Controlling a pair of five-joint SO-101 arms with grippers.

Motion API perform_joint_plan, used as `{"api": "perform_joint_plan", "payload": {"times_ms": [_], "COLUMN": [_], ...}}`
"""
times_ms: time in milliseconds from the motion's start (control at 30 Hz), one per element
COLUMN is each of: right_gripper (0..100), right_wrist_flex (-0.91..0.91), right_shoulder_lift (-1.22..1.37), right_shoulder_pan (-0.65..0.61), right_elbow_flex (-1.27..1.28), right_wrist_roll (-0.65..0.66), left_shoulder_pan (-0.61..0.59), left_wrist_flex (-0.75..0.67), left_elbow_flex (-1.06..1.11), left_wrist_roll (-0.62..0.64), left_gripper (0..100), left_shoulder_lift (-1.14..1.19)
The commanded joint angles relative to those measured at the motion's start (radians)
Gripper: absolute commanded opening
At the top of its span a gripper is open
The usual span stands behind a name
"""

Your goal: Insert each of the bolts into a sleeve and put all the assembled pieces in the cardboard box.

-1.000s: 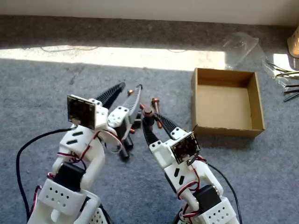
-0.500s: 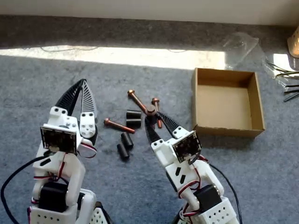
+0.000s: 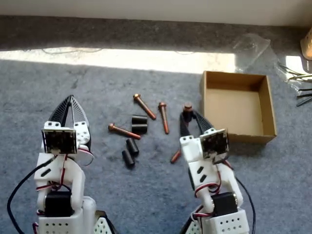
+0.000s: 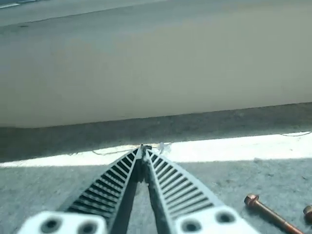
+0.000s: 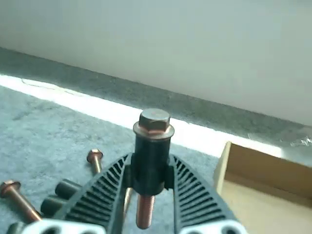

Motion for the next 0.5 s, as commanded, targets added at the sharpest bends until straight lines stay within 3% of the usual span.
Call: {"api": "perform_joint_plan", "payload": {"times_ms": [0,267,467], "right_gripper": [0.5,0.5,0.5], "right_wrist_flex": [0.128,0.349,0.36], "right_shoulder_lift": [-0.007,0.021,0.344], "right_shoulder_pan": [0.062,0.096,0.097], "right_elbow_flex": [-0.035,-0.297,-0.506], "right_wrist_roll": [0.0,0.005,0.006], "left_shoulder_pan": [-0.021,-0.019,-0.019], "left_wrist_flex": [0.003,0.005,0.032], "left_elbow_flex": [0.025,0.18,0.216], "left_wrist_roll": [-0.002,0.0,0.0], "left_gripper": [1,1,1], "left_shoulder_lift": [-0.01,-0.01,-0.01]}}
